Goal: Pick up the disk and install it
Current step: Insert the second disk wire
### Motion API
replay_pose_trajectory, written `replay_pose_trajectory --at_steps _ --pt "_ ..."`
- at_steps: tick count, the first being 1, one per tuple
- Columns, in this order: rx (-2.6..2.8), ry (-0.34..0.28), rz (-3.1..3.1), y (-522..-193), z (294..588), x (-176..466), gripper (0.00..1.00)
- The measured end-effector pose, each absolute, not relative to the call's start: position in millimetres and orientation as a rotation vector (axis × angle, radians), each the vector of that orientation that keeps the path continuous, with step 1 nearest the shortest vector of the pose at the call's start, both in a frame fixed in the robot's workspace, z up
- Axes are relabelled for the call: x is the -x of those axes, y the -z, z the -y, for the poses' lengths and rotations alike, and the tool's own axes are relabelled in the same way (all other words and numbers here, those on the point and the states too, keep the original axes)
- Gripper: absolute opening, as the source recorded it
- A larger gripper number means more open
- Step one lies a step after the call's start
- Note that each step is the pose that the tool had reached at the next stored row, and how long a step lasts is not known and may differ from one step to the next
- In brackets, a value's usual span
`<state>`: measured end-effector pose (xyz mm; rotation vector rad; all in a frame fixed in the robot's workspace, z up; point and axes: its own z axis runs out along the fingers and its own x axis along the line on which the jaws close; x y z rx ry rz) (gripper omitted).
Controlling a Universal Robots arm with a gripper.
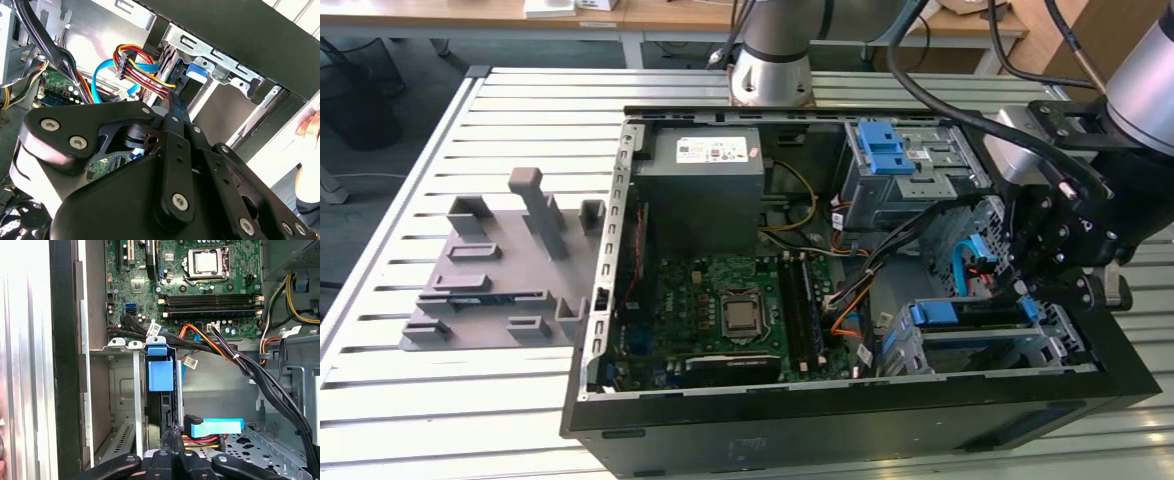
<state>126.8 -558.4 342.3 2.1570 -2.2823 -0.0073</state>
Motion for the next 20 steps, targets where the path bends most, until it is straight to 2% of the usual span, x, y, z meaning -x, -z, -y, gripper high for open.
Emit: replay_pose_trajectory --at_steps 20 --pt "-2.159 0.003 2.284 -346 559 -114 0.11"
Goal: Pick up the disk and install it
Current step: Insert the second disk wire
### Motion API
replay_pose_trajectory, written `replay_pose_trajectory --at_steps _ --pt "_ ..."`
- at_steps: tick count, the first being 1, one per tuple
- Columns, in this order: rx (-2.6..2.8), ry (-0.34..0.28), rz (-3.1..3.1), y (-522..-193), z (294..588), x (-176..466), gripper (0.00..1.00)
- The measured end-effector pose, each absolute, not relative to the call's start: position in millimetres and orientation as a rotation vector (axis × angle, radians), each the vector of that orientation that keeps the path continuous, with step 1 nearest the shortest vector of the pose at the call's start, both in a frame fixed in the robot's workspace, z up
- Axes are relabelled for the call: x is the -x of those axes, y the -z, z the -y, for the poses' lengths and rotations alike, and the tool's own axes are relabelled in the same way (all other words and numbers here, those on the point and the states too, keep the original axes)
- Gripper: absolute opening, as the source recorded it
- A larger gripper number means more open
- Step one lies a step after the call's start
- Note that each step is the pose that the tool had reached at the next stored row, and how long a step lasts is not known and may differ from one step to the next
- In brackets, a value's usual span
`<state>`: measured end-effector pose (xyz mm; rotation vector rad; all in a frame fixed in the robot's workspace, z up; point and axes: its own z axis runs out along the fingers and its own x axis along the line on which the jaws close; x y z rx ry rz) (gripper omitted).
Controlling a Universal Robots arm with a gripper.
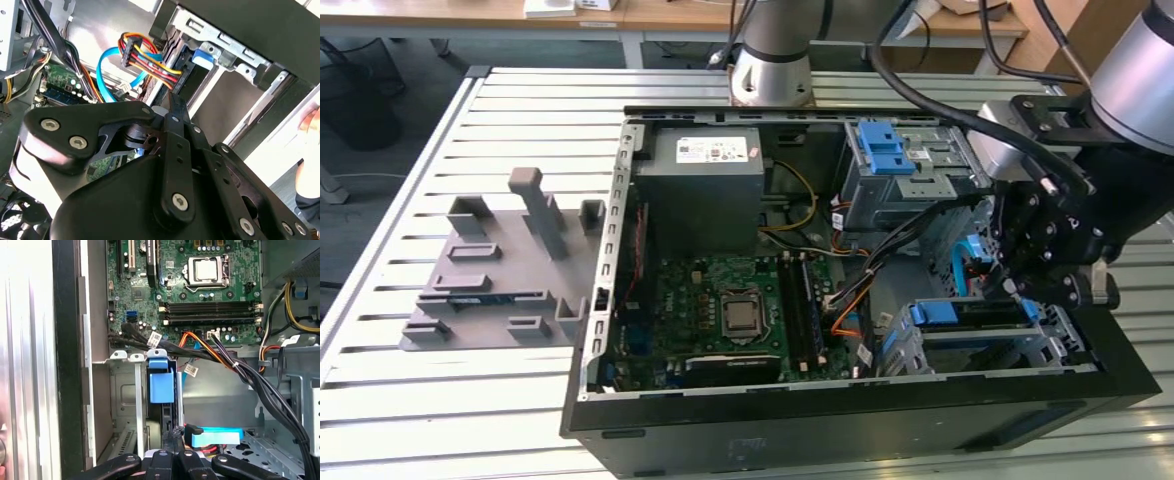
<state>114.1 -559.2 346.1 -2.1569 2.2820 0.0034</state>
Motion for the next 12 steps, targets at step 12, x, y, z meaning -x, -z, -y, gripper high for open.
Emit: replay_pose_trajectory --at_steps 12 --pt "2.156 -0.002 -2.281 -357 559 -113 0.11"
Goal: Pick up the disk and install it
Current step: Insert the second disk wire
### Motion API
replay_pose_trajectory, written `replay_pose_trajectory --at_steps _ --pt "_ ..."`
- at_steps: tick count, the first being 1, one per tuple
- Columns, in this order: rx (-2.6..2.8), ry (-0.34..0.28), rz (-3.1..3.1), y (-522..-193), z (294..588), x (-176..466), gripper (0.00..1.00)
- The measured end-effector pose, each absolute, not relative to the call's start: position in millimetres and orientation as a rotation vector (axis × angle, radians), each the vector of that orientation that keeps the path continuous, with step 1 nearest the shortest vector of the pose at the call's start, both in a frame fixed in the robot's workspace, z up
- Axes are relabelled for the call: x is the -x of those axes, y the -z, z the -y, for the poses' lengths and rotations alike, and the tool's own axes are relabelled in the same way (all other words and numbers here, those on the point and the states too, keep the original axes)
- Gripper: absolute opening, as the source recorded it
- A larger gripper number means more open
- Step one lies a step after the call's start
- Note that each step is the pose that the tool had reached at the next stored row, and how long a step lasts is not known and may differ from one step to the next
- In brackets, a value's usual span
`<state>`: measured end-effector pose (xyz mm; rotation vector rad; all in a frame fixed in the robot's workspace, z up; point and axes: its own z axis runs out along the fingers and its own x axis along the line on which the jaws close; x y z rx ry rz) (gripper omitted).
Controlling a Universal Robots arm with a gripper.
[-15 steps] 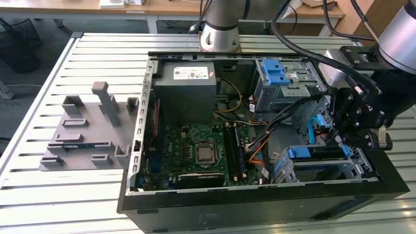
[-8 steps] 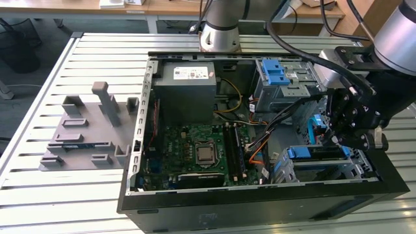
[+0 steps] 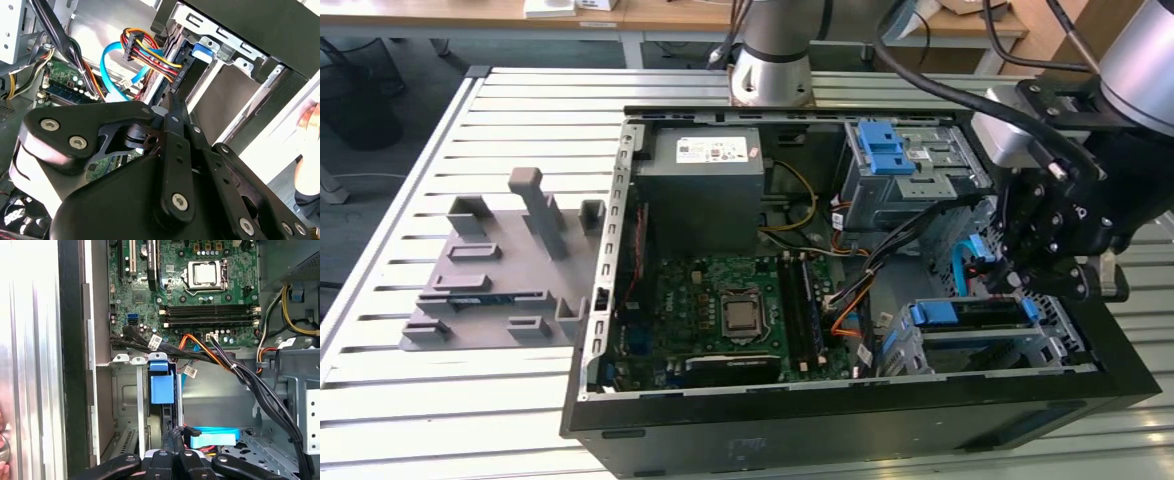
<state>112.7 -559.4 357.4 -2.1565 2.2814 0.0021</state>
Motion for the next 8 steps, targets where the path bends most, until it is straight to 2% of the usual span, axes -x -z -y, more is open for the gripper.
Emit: replay_pose_trajectory --at_steps 8 --pt "2.156 -0.002 -2.281 -362.6 559.4 -108.9 0.11"
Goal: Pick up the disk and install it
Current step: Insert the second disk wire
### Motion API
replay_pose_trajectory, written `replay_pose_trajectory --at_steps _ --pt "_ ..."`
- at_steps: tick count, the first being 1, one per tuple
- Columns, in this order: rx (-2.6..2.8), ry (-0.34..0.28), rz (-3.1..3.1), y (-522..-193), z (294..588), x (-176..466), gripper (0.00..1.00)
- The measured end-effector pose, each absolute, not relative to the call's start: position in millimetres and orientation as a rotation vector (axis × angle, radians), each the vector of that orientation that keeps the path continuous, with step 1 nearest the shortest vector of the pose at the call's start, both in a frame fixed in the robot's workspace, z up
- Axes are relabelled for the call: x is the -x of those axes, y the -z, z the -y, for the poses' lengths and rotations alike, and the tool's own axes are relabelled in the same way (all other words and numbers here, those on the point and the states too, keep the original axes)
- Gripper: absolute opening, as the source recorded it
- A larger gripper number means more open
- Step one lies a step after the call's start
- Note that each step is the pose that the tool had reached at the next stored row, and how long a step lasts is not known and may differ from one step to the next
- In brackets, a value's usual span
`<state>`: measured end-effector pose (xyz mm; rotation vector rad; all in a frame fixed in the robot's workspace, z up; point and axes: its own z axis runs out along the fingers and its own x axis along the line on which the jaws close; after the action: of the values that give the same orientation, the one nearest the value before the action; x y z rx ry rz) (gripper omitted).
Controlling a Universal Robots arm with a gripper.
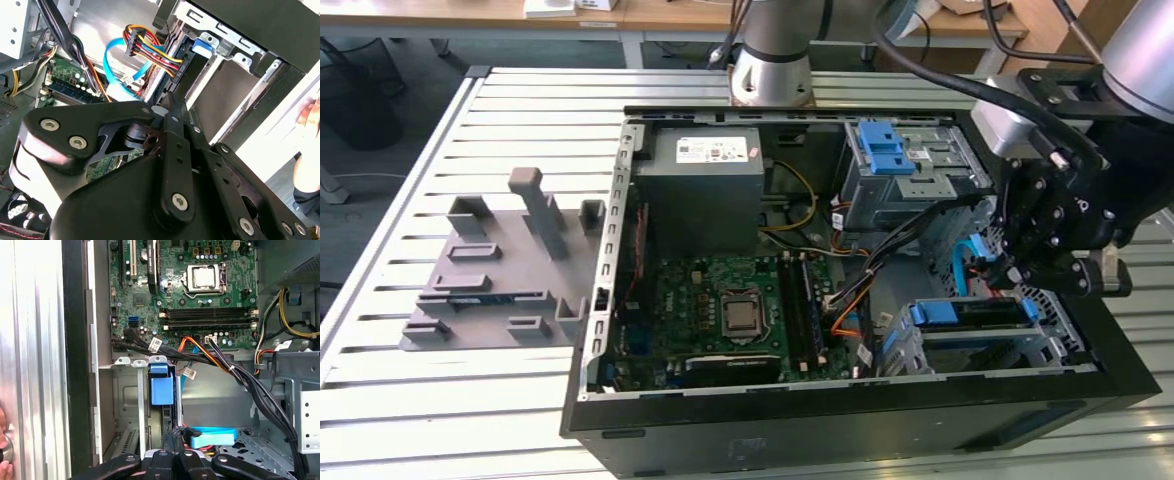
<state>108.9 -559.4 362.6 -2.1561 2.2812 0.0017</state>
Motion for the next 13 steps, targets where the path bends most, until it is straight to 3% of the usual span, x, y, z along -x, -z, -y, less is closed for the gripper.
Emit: replay_pose_trajectory --at_steps 13 --pt "2.157 -0.001 -2.28 -374 559 -105 0.11"
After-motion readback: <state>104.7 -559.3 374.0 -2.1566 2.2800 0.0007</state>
